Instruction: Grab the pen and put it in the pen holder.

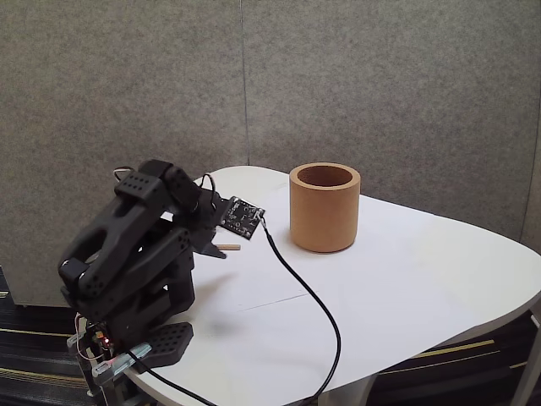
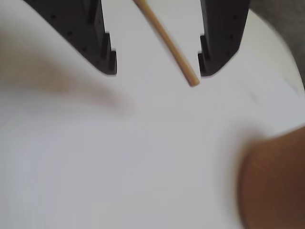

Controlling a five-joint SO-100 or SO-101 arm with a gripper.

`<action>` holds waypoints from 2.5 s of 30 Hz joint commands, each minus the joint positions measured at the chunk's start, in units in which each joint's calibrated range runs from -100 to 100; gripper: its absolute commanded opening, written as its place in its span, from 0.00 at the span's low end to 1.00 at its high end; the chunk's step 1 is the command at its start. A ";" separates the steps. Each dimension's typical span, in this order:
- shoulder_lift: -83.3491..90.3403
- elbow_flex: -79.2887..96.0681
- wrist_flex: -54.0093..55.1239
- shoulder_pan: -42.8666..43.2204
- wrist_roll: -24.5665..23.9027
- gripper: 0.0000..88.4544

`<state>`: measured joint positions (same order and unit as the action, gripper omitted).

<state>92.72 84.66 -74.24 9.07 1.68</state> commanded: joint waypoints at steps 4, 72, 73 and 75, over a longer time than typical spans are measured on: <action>-3.86 -12.55 5.00 1.69 -0.03 0.27; -102.93 -71.39 -0.51 27.53 -7.98 0.27; -103.49 -71.39 -0.51 27.97 -7.98 0.27; -103.98 -71.39 -0.25 28.70 -8.13 0.27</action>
<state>-11.09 14.26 -74.49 36.47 -6.52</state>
